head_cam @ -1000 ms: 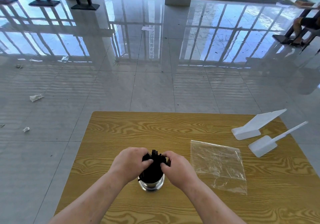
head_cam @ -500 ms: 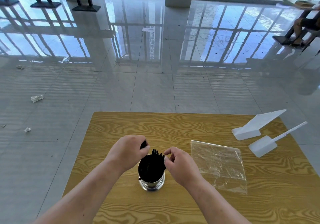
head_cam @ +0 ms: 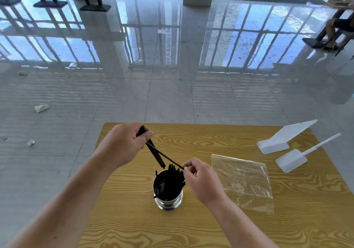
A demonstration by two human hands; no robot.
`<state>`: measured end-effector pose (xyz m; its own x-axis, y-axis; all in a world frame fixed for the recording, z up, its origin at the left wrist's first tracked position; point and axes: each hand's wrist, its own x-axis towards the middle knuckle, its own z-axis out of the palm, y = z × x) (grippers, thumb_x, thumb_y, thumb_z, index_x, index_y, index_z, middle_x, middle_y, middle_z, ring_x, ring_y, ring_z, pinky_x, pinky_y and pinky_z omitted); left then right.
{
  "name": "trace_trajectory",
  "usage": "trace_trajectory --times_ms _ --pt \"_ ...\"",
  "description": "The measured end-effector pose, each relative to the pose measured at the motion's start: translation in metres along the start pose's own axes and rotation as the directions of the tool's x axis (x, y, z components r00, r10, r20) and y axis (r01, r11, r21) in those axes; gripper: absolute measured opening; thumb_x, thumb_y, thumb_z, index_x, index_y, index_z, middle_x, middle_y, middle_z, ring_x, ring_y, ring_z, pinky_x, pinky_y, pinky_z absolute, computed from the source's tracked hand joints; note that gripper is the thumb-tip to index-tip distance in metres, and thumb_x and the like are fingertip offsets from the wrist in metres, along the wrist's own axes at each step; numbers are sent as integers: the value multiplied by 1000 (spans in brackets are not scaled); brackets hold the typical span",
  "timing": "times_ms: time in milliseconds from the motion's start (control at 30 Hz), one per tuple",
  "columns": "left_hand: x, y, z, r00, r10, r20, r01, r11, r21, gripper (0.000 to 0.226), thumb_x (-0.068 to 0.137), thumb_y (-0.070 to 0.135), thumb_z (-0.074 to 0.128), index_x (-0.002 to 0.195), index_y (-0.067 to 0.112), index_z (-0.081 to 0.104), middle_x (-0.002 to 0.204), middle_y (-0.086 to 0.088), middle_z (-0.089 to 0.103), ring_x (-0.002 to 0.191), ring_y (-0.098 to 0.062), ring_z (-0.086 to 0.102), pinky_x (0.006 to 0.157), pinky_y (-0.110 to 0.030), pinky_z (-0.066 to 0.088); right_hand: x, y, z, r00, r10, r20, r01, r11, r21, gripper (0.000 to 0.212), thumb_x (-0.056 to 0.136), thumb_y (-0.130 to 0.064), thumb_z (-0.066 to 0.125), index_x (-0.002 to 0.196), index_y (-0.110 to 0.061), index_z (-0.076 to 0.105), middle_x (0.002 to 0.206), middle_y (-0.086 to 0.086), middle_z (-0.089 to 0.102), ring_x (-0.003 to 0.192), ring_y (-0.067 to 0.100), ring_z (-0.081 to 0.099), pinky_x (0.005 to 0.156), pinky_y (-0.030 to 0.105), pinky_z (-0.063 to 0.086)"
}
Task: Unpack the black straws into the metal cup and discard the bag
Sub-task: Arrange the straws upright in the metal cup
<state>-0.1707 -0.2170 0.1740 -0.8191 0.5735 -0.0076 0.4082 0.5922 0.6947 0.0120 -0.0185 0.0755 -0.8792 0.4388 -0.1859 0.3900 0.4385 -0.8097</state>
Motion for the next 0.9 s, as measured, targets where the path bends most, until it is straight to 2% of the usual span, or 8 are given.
trace_trajectory --times_ms 133,267,400,500,567,633,800,900 --pt "4 -10 -8 993 -24 -111 13 995 -102 18 100 34 71 83 31 75 64 6 71 46 -5 52 44 -21 40 -1 -7 -5 1000 21 -10 -20 992 125 16 100 -25 63 89 -32 71 58 -15 57 51 4 46 49 21 41" --pt "-2 -17 -2 954 -211 -213 74 853 -516 20 105 27 65 90 19 75 61 4 66 47 -7 45 42 -21 35 -2 -22 -6 999 10 47 -22 965 261 29 94 -44 63 83 -18 72 59 -11 59 53 5 47 54 26 41" --pt "-20 -12 29 928 -368 62 266 536 -801 22 98 31 69 94 13 79 68 -1 65 52 -11 47 46 -20 43 4 -51 -3 938 47 343 -229 826 514 56 88 -67 69 117 -19 68 88 3 73 61 14 58 53 28 48" --pt "-33 -7 53 886 -345 308 425 344 -837 21 88 28 73 97 11 81 72 -5 66 52 -10 50 47 -20 47 11 -69 -5 913 106 394 -381 563 733 74 81 -66 79 127 -10 63 117 18 75 90 25 72 76 42 62" --pt "-42 -7 66 852 -331 406 499 280 -820 25 87 24 74 106 7 77 75 -6 67 55 -10 52 50 -21 50 15 -72 -9 919 151 364 -393 417 820 66 83 -56 78 125 -6 67 125 22 75 106 31 75 92 48 60" --pt "-49 -6 78 826 -306 474 549 240 -801 14 94 18 70 106 9 72 78 -7 67 57 -10 54 52 -22 51 18 -70 -12 925 165 342 -379 345 859 54 93 -46 69 125 -3 66 123 22 76 112 34 75 94 48 61" --pt "-59 -3 92 781 -253 570 622 249 -742 1 107 13 60 107 14 61 81 -7 66 59 -13 56 54 -26 50 20 -66 -9 928 216 305 -367 373 852 28 110 -30 55 114 -3 64 111 23 79 107 34 77 83 40 63" --pt "-56 1 88 783 -298 547 615 508 -603 11 109 25 59 117 17 60 94 -6 72 69 -13 62 63 -30 52 19 -63 -11 939 242 245 -333 460 823 31 111 -31 52 118 -3 62 94 18 79 90 35 78 80 44 62"
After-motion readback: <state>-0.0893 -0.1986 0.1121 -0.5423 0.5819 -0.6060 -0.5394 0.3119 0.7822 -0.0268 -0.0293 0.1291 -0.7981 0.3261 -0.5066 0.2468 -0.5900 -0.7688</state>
